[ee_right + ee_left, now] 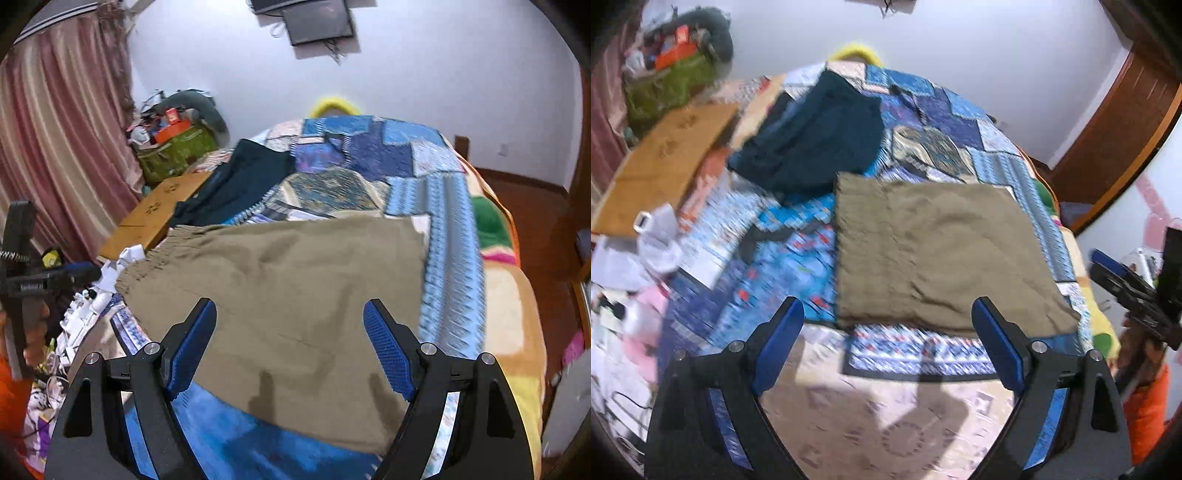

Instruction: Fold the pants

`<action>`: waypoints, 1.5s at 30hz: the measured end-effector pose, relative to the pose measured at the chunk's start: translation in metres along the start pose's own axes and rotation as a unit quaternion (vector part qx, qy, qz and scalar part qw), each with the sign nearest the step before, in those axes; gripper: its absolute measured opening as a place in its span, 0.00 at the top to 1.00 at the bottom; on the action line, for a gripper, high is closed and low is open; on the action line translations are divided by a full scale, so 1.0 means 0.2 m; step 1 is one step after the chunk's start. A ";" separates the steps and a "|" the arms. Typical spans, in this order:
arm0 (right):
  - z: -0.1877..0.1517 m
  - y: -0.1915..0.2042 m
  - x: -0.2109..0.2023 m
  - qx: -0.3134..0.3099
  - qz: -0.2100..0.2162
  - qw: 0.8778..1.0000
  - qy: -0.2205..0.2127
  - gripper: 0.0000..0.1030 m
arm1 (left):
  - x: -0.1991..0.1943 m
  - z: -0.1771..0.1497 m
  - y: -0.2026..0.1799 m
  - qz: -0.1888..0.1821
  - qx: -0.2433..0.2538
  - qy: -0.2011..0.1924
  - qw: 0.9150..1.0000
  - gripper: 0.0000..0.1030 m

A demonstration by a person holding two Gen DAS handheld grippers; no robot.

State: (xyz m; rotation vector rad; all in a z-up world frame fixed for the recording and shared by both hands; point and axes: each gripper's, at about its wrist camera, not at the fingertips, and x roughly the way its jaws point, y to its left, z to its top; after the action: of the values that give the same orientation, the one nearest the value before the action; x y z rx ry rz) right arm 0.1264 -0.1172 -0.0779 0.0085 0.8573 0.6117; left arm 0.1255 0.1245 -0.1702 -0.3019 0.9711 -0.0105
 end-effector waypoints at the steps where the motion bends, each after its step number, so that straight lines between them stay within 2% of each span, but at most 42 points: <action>1: 0.00 0.03 0.04 -0.004 0.006 1.000 0.004 0.23 | 0.01 -0.02 -0.01 -0.002 -0.001 0.003 1.000 0.10; 11: -0.13 0.09 0.34 -0.012 0.014 0.997 0.076 0.23 | 0.17 -0.12 -0.03 -0.051 -0.028 0.058 0.997 0.10; 15: -0.16 0.08 0.33 -0.003 0.024 0.997 0.076 0.23 | 0.20 -0.10 -0.02 -0.069 -0.042 0.054 0.995 0.09; 20: -0.17 0.08 0.33 -0.006 0.027 0.997 0.076 0.23 | 0.28 -0.05 -0.03 -0.100 -0.064 0.056 0.991 0.01; 24: -0.18 0.07 0.34 -0.002 0.033 0.996 0.077 0.23 | 0.34 0.01 -0.02 -0.113 -0.079 0.055 0.989 0.01; 27: -0.18 0.07 0.34 0.000 0.038 0.996 0.077 0.23 | 0.38 0.06 0.03 -0.131 -0.113 0.054 0.983 0.02; 28: -0.18 0.07 0.34 0.001 0.040 0.996 0.078 0.23 | 0.39 0.07 0.04 -0.132 -0.124 0.053 0.982 0.08; 32: -0.18 0.06 0.34 0.004 0.042 0.996 0.076 0.23 | 0.39 0.11 0.06 -0.084 -0.124 0.051 0.987 0.46; 35: -0.18 0.06 0.32 0.008 0.042 0.996 0.073 0.23 | 0.35 0.10 0.06 -0.061 -0.103 0.039 0.992 0.58; 38: -0.16 0.04 0.30 0.014 0.035 0.997 0.069 0.23 | 0.27 0.12 0.02 -0.013 -0.059 0.009 0.998 0.62; 40: -0.15 0.02 0.28 0.019 0.032 0.997 0.063 0.23 | 0.19 0.13 -0.02 0.038 -0.017 -0.020 0.999 0.63; 42: -0.14 0.00 0.25 0.022 0.025 0.998 0.058 0.23 | 0.12 0.14 -0.05 0.079 0.018 -0.045 0.996 0.64; 45: -0.14 -0.03 0.22 0.017 0.009 0.998 0.055 0.23 | 0.01 0.16 -0.11 0.150 0.071 -0.091 0.982 0.64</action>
State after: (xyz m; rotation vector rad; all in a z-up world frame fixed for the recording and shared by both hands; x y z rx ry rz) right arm 0.1305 -0.1071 -0.1290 0.0146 0.9752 0.6190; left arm 0.1553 0.1118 -0.1496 -0.0225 0.8221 0.2194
